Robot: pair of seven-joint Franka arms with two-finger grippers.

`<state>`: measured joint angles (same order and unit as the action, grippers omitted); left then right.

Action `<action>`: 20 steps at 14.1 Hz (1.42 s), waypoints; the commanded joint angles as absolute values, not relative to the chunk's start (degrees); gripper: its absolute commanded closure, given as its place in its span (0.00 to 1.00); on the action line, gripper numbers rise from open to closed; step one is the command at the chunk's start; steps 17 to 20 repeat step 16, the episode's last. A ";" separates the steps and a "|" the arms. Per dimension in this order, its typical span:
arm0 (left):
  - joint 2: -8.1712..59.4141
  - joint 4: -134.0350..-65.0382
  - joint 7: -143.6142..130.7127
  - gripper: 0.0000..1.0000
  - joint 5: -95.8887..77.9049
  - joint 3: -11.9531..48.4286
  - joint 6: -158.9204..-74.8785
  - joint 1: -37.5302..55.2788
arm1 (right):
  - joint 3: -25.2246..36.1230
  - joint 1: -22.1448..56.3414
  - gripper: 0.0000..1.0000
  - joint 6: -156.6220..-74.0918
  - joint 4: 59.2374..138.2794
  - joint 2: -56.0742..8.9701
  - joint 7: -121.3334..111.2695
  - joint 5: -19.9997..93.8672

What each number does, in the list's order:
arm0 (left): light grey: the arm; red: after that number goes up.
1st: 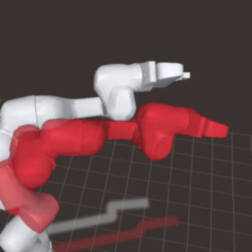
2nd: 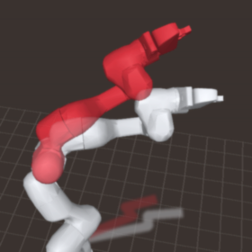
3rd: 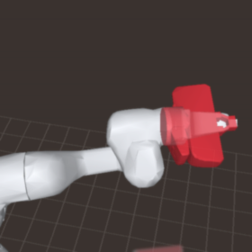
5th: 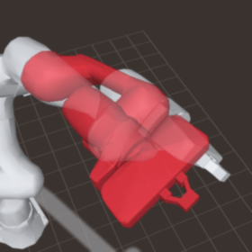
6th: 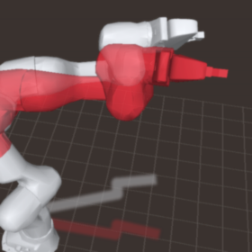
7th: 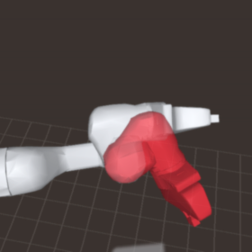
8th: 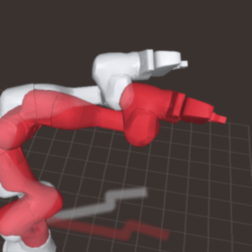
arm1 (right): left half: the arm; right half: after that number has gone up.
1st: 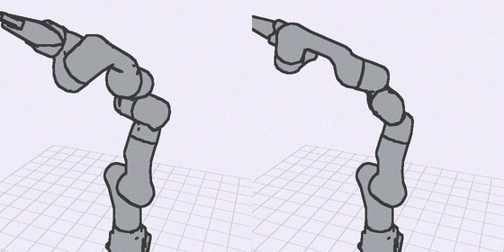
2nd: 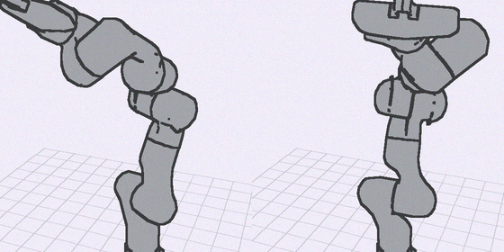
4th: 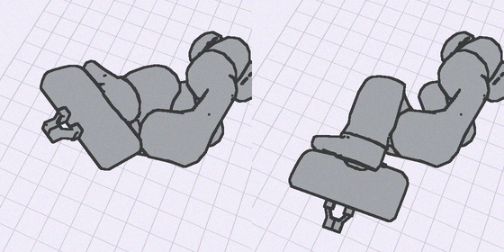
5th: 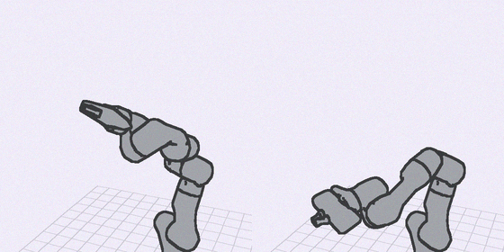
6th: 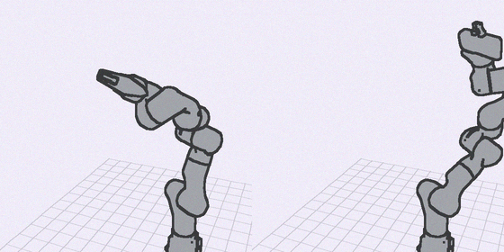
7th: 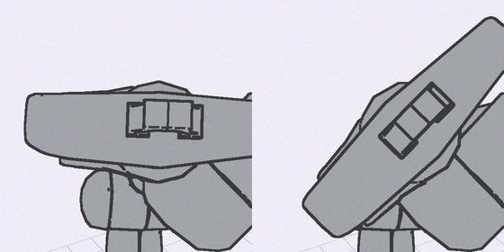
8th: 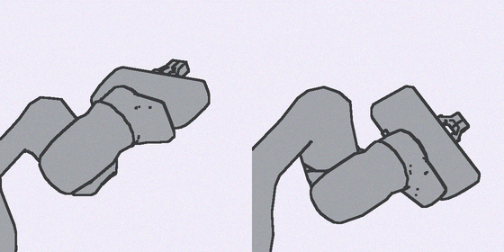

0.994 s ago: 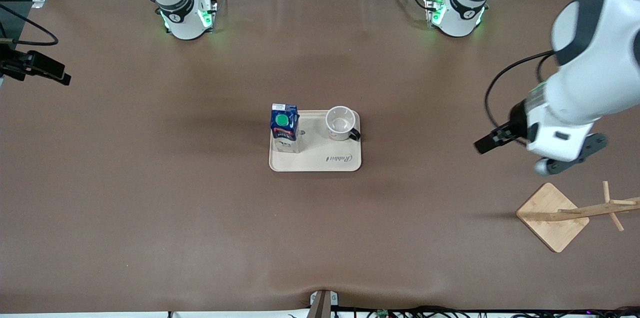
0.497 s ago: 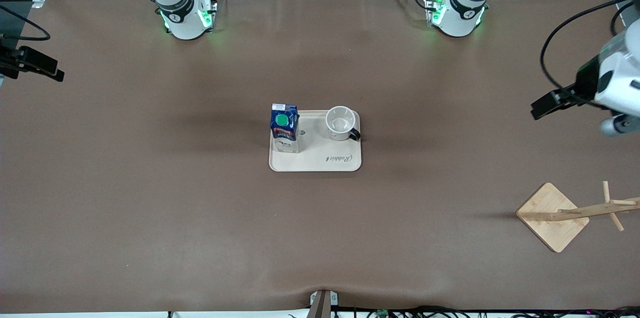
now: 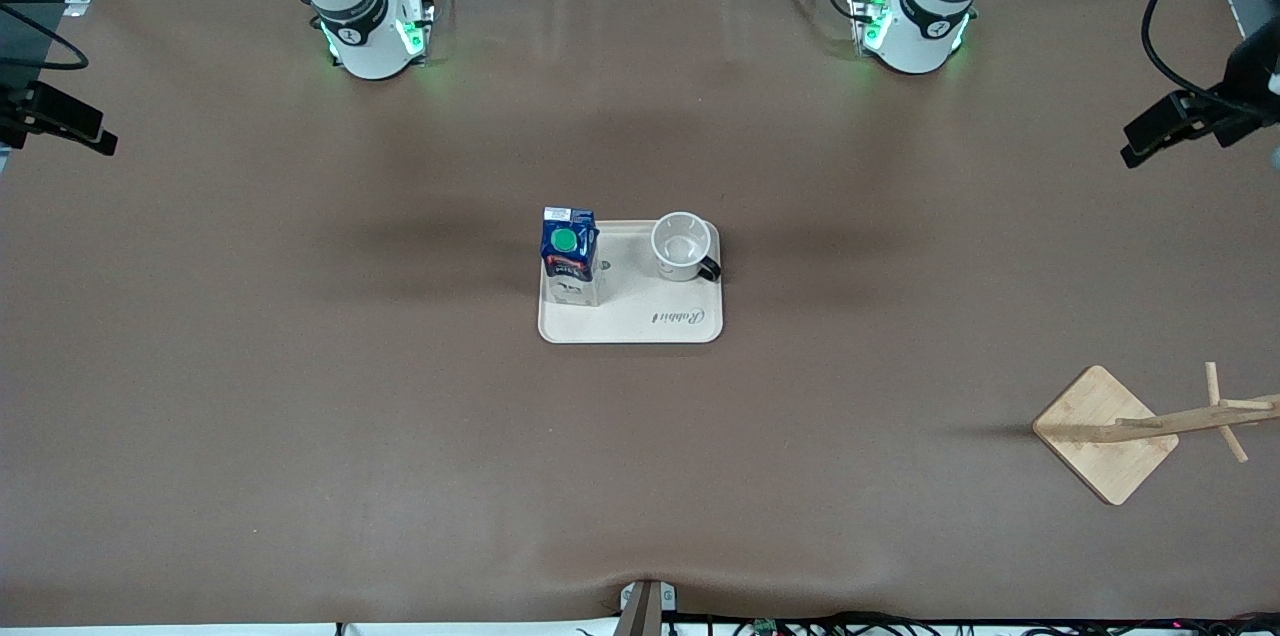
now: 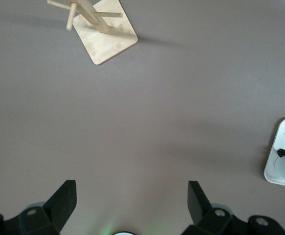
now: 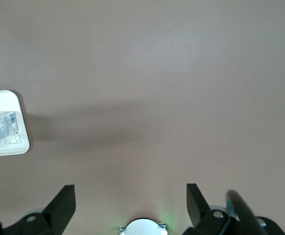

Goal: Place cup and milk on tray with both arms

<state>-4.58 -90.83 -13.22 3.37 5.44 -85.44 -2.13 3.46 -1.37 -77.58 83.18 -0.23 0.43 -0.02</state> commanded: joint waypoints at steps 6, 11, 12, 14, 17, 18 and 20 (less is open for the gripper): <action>-8.09 -96.59 -12.31 0.00 2.82 5.71 -88.51 2.11 | 2.55 -2.64 0.00 -77.96 83.85 0.97 -0.26 -1.05; -6.77 -94.83 -8.35 0.00 2.20 5.36 -88.07 1.58 | 2.46 -2.37 0.00 -77.96 83.85 0.97 -0.18 -0.70; -6.68 -94.75 -8.44 0.00 2.20 5.36 -88.07 1.58 | 2.46 -2.37 0.00 -77.96 83.85 0.97 -0.26 -0.44; -6.59 -94.75 -8.44 0.00 2.20 5.36 -88.07 1.58 | 2.46 -2.37 0.00 -77.96 83.85 0.97 -0.18 -0.26; -6.68 -94.83 -8.44 0.00 2.37 5.54 -87.98 1.76 | 2.46 -2.46 0.00 -77.96 83.85 0.97 -0.18 -0.18; -6.68 -94.83 -8.44 0.00 2.37 5.54 -87.98 1.76 | 2.46 -2.46 0.00 -77.96 83.85 0.97 -0.18 -0.18; -6.68 -94.83 -8.44 0.00 2.37 5.54 -87.98 1.76 | 2.46 -2.46 0.00 -77.96 83.85 0.97 -0.18 -0.18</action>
